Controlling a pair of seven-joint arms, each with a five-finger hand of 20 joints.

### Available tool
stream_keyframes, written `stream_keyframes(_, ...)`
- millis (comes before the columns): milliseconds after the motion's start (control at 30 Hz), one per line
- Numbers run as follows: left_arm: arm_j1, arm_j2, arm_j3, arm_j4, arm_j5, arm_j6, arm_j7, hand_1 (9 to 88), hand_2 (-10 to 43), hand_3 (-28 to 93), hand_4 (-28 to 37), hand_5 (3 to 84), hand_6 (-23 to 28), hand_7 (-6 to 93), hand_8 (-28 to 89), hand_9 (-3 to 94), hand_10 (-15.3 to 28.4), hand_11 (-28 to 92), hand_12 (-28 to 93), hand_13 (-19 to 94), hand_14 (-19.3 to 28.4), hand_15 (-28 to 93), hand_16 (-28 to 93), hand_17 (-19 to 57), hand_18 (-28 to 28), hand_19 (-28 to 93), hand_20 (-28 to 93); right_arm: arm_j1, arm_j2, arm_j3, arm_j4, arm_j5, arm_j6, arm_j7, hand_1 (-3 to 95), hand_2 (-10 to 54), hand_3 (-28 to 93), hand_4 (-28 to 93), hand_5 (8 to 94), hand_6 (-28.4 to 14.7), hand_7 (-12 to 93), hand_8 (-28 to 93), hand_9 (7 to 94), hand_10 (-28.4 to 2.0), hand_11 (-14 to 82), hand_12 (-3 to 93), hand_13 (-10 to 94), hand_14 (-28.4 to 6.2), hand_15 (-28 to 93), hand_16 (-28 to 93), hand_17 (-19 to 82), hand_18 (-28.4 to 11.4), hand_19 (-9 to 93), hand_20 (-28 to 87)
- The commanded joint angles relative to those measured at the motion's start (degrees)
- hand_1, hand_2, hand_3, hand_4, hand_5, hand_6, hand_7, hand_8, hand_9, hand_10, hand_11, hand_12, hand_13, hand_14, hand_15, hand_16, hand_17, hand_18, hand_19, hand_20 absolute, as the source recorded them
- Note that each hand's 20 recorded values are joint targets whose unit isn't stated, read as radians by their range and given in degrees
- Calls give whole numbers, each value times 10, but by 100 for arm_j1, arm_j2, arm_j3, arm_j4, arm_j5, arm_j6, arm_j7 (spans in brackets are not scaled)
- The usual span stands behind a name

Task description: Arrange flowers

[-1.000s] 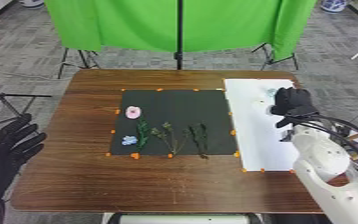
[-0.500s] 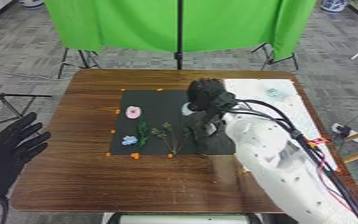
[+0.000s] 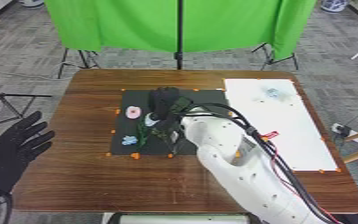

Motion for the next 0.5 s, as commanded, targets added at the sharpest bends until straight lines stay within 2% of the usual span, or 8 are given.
stream_keyframes(33,-81,21,78,57,11,-65,-115,240,-55,695,-281,285,5,229,-113,227,98,207,156,210,137,298,9,-103,231,445,61,106,-196,-258,500,-458,346,88,477,-95,850,-283,757,12,409,-103,907,-20,197,483,841,-7,521,317,319,-168,787,393)
stream_keyframes(167,-81,-3,84,55,22,-64,-117,240,-55,696,-281,286,5,229,-113,227,99,207,156,210,137,298,9,-103,232,445,61,141,-220,-270,622,-590,494,99,478,-95,849,-283,754,13,413,-107,904,-19,194,486,836,-6,522,322,317,-167,785,394)
stream_keyframes(233,-100,-60,74,49,47,-90,-140,240,-55,695,-282,285,5,230,-113,227,99,207,156,210,137,298,9,-103,232,445,61,138,-222,-271,645,-753,559,68,478,-95,848,-283,751,13,414,-108,903,-20,192,488,832,-8,522,324,316,-167,784,394)
stream_keyframes(500,-157,-39,101,79,50,-106,-168,239,-55,696,-282,286,5,230,-114,227,99,206,155,210,137,298,9,-102,232,446,62,170,-293,-311,877,-1250,784,6,455,-95,820,-283,698,12,440,-115,867,-23,186,486,797,-5,530,326,293,-163,767,397)
